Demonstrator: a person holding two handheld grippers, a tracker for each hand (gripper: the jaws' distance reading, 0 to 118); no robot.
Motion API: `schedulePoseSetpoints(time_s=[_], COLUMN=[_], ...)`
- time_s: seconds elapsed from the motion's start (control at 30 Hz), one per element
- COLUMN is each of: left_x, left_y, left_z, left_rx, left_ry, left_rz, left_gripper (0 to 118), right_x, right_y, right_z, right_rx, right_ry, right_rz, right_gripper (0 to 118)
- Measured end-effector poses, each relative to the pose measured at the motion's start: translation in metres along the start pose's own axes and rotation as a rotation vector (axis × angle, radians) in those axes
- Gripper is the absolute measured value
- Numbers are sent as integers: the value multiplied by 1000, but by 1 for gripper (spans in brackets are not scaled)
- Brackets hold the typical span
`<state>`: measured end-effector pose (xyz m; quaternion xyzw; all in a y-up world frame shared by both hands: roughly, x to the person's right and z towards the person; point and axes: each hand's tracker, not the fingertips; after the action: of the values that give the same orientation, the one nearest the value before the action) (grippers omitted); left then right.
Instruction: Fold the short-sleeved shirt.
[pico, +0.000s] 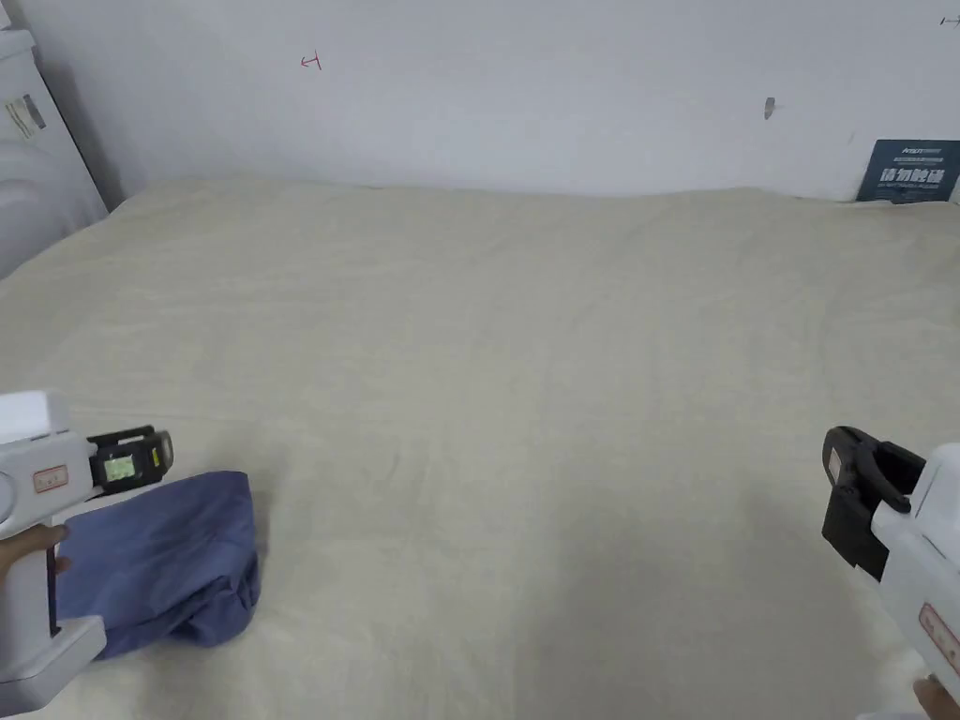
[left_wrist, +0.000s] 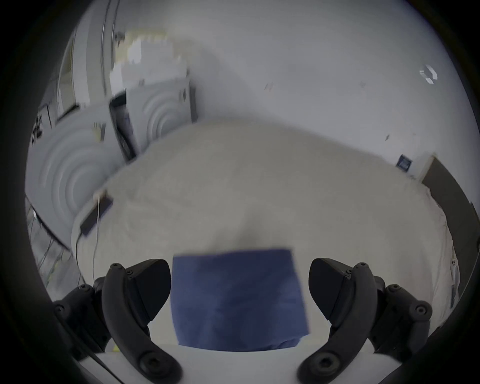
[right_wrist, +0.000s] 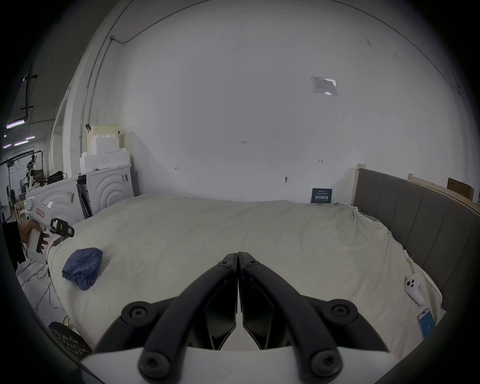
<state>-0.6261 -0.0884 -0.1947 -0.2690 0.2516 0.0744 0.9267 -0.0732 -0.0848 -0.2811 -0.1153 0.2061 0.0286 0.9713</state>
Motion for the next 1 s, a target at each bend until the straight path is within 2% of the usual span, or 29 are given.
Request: schedulePoseSetpoints(time_s=[0.1,0.27,0.47,0.6,0.8,0.87,0.9,1.0], left_x=[37,96,166,202,236,244,249,253], left_y=[17,32,22,5,-21,-28,-32,-41], left_z=[38,93,137,151,153,152,153,153], left_rx=[122,317,519,597,639,651,655,666], left_ry=[-10,-52,-32,-70,-133,-127,-129,-183], left_rz=[-58,-73,-141,-175,-116,-117,-118,-108], left_gripper=[111,110,109,107,106,98,90,50], right_x=[1,3,5,3,0,0,-1,-2], right_y=[13,32,46,50,49,47,46,44], right_z=[7,15,25,28,28,28,28,26], right_rx=[24,80,141,169,189,198,200,205], right_ry=[-26,-74,-108,-124,-155,-157,-160,-170], right_rz=[3,19,9,12,24,23,23,27], right_gripper=[0,0,0,0,0,0,0,0])
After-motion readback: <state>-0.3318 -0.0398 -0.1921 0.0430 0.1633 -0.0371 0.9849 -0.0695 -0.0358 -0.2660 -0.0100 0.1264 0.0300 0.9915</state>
